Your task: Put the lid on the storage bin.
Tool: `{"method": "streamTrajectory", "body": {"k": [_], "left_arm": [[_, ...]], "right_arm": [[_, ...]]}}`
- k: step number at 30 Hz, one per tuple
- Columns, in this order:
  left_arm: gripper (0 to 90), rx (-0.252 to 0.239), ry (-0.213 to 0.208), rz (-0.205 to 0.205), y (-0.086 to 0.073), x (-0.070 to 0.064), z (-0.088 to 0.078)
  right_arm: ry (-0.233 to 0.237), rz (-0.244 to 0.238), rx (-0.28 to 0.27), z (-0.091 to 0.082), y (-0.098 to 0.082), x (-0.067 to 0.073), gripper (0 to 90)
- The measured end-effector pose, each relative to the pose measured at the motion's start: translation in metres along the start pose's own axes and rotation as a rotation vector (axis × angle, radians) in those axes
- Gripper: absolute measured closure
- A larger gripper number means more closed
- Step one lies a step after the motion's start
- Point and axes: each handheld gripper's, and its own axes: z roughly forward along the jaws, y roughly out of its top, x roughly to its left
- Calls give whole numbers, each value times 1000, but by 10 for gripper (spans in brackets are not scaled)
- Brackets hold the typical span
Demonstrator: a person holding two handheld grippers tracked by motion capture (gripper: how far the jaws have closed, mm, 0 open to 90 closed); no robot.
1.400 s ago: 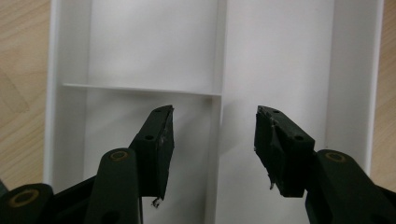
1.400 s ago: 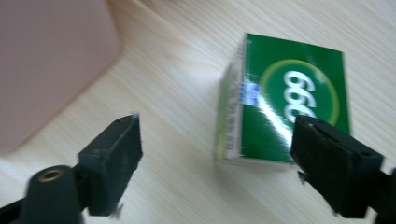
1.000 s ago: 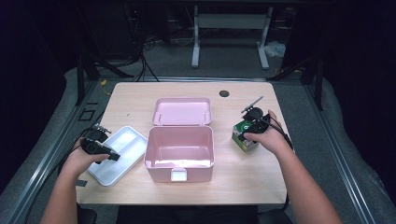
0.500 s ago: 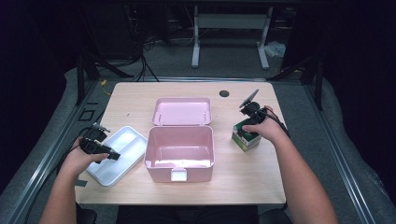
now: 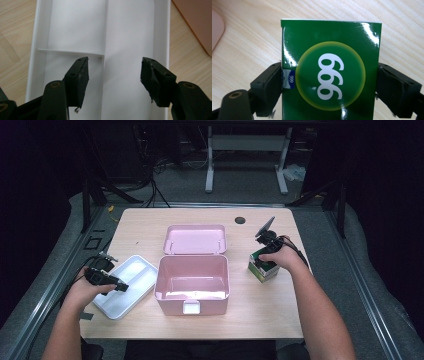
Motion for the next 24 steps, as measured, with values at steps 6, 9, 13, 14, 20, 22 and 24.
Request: {"method": "streamTrajectory", "body": {"k": [6, 9, 13, 14, 20, 22, 24], "left_arm": [[396, 5, 1, -4, -1, 1, 1], [396, 6, 2, -5, -1, 1, 1], [396, 6, -1, -4, -1, 1, 1], [396, 6, -2, -4, -1, 1, 1], [395, 8, -1, -7, -1, 1, 1], [395, 9, -1, -6, -1, 1, 1], [395, 8, -1, -6, -1, 1, 1]], "right_arm": [[-1, -2, 12, 1, 1, 0, 150], [-1, -1, 11, 1, 1, 0, 151], [-2, 0, 12, 1, 2, 0, 155], [-4, -1, 12, 1, 2, 0, 157], [-13, -1, 10, -2, 2, -1, 161], [-17, 5, 6, -5, 2, -1, 161], [-10, 11, -1, -10, 2, -2, 161]]}}
